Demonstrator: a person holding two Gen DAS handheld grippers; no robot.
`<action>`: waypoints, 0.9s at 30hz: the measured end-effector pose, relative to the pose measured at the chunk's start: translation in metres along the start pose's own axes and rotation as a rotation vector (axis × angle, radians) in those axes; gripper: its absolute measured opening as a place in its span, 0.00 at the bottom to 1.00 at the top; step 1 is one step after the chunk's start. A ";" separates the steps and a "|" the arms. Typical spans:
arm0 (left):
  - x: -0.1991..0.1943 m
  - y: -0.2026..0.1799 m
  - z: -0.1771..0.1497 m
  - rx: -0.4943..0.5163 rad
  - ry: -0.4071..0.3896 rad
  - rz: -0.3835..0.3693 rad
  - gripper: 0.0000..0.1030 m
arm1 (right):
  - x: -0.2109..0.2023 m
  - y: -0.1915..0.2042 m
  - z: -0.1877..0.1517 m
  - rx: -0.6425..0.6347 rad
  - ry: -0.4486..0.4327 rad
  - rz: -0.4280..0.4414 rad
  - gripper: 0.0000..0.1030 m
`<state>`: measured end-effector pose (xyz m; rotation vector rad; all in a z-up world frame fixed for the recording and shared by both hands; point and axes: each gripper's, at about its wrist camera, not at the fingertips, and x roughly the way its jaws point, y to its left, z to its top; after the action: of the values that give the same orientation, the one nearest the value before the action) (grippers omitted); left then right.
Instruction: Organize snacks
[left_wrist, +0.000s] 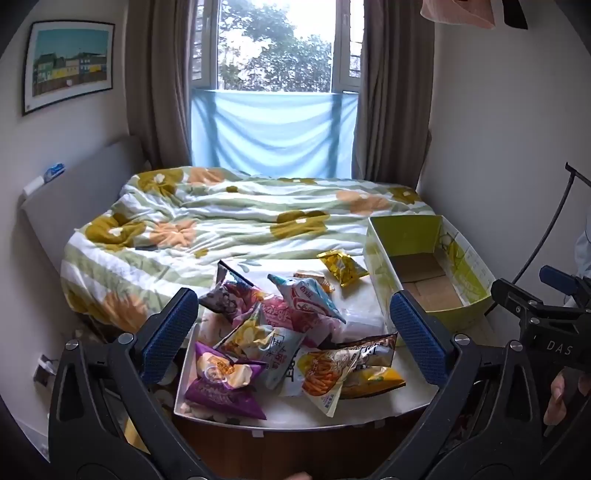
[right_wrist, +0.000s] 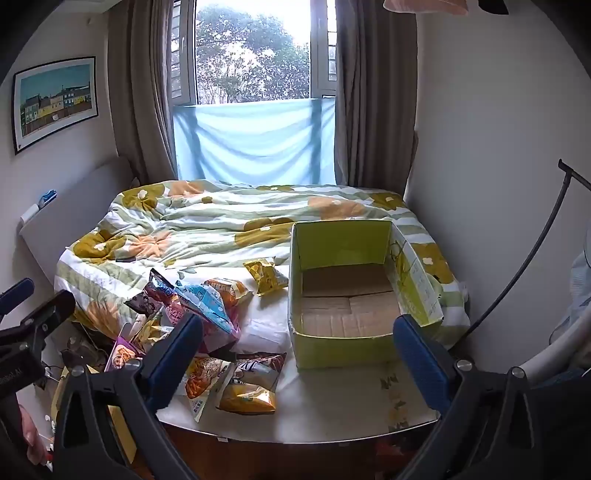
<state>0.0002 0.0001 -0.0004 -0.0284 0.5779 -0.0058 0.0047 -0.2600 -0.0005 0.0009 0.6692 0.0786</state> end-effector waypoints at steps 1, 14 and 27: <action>0.001 0.000 0.000 0.004 0.006 0.004 0.99 | 0.000 0.001 0.001 0.003 0.002 0.001 1.00; -0.001 -0.007 0.002 0.022 -0.001 0.023 1.00 | 0.002 0.002 0.005 -0.012 0.006 -0.004 1.00; 0.005 -0.003 0.004 0.014 0.014 0.041 1.00 | 0.006 0.004 0.003 -0.006 0.012 -0.013 1.00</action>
<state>0.0064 -0.0033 0.0000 -0.0027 0.5924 0.0297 0.0111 -0.2559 -0.0014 -0.0100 0.6811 0.0687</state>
